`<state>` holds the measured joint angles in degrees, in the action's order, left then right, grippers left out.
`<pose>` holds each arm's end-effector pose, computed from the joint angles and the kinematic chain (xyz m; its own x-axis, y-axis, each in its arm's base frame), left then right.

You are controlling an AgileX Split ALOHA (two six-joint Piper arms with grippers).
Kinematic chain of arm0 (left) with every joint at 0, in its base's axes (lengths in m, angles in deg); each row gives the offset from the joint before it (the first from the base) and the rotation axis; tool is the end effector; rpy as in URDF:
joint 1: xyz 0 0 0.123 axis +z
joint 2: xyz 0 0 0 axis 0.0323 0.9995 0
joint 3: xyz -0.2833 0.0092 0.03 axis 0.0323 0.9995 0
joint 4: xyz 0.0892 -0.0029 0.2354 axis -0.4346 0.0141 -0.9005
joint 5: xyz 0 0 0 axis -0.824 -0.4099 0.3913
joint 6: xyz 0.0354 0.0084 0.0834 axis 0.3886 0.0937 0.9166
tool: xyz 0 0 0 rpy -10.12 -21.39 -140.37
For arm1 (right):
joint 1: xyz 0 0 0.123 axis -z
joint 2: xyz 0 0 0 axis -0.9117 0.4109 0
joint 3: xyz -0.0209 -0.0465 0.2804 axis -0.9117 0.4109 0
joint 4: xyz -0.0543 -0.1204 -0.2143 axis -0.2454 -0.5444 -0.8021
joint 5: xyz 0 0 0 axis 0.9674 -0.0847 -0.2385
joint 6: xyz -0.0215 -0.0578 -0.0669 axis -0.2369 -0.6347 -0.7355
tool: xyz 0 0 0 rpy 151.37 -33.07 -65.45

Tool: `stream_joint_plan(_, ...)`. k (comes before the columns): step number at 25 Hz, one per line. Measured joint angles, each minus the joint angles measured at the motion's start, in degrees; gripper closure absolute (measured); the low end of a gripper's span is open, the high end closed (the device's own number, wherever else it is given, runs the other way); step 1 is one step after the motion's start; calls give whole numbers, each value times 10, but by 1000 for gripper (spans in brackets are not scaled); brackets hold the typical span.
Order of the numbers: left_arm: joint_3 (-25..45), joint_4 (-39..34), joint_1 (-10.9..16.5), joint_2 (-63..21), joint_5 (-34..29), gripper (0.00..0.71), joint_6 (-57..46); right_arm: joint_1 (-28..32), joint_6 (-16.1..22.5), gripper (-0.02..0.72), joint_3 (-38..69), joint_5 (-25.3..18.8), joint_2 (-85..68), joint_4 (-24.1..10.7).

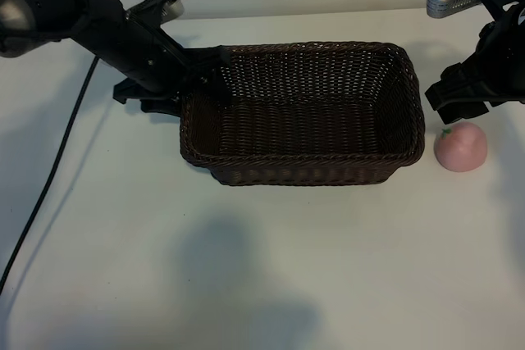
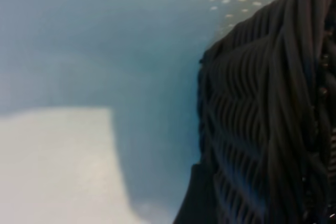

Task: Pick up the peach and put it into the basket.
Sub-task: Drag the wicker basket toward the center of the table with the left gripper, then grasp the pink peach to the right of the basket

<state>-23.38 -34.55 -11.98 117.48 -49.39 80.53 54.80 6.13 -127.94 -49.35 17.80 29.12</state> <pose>0.3977 -0.1293 0.1749 -0.9668 -0.0913 -0.2387 0.0170 0.9088 -0.4168 0.3045 0.0662 0.2690 -0.9049 -0.2892 -0.3123 -0.3172 0.9474 0.0417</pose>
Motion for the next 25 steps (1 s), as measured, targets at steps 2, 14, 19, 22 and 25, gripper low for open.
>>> stream_joint_plan(2,0,-34,0,-14,-5,72,-18,0,0,113,0,0,0,0)
stream_joint_plan(14,-98,-140,0,-72,-143,86,-46,0,0,114,0,-1,0,0)
stream_joint_plan(19,-168,-213,0,-74,-212,96,-61,0,0,113,0,-2,0,0)
stream_joint_plan(22,-191,-285,0,-83,-245,99,-74,0,0,113,0,-2,0,0)
stream_joint_plan(25,-196,-335,0,-106,-245,102,-78,0,0,113,0,-2,0,0)
